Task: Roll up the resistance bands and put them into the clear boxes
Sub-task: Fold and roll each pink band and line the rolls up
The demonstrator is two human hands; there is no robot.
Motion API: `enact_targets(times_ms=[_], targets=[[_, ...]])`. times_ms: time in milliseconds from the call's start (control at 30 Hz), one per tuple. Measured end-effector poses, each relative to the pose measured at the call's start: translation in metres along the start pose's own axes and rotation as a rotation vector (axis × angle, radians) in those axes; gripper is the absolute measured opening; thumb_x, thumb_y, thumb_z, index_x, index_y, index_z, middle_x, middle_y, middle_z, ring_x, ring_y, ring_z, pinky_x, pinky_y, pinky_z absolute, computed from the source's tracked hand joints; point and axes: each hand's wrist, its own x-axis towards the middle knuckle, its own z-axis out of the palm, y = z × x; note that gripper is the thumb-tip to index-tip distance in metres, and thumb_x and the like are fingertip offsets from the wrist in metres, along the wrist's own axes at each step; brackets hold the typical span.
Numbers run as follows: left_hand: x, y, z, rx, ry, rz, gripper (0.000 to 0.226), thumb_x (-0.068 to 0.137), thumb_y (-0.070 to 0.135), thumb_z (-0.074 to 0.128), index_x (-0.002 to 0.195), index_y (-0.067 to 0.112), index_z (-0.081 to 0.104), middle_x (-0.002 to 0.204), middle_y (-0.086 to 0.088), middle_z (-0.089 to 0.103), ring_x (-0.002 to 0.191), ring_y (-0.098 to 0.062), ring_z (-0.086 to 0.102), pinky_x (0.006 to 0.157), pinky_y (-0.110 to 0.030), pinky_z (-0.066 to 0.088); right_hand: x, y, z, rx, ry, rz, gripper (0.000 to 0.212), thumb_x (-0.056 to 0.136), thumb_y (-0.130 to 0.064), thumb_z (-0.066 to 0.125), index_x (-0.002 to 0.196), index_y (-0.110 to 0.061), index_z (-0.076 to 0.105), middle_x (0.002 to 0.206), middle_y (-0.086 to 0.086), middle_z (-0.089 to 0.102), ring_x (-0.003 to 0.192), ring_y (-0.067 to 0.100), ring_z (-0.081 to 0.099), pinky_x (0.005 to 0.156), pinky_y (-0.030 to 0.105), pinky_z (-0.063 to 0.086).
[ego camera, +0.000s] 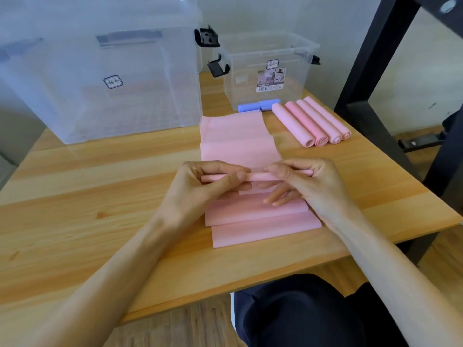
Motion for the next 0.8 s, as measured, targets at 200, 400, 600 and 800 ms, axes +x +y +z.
enact_targets(times_ms=[200,400,600,800], targets=[[0.001,-0.002,0.001,0.033,-0.002,-0.006,0.019,0.077,0.025,0.071,0.090,0.013,0.078,0.083,-0.008,0.077,0.084,-0.019,0.075,0.079,-0.024,0.059,-0.005,0.005,-0.004,0.005,-0.032,-0.045,0.018,0.071,-0.009,0.075,0.089,-0.007,0.076,0.076,0.014,0.075,0.058,0.027,0.072,0.055,0.030,0.059],[0.003,-0.002,-0.001,-0.004,-0.025,0.016,0.024,0.066,0.033,0.077,0.088,0.025,0.081,0.088,-0.006,0.078,0.091,-0.026,0.074,0.092,-0.037,0.056,-0.001,0.005,-0.006,-0.027,-0.028,-0.050,0.011,0.081,-0.010,0.071,0.089,-0.004,0.076,0.072,0.015,0.074,0.053,0.032,0.070,0.050,0.035,0.059],[0.009,-0.002,0.003,-0.056,0.039,0.004,0.012,0.072,0.023,0.074,0.081,0.019,0.080,0.085,-0.007,0.078,0.084,-0.022,0.075,0.084,-0.030,0.059,0.005,0.006,-0.003,-0.022,0.016,-0.070,0.016,0.076,-0.014,0.073,0.091,-0.007,0.076,0.079,0.010,0.076,0.059,0.028,0.073,0.057,0.030,0.060],[0.008,-0.002,0.003,-0.027,0.020,0.014,0.015,0.074,0.025,0.073,0.086,0.019,0.080,0.087,-0.007,0.078,0.085,-0.023,0.075,0.078,-0.027,0.060,0.005,0.008,-0.004,0.010,0.022,-0.093,0.010,0.078,-0.007,0.072,0.088,-0.005,0.075,0.078,0.011,0.076,0.060,0.027,0.073,0.055,0.028,0.060]])
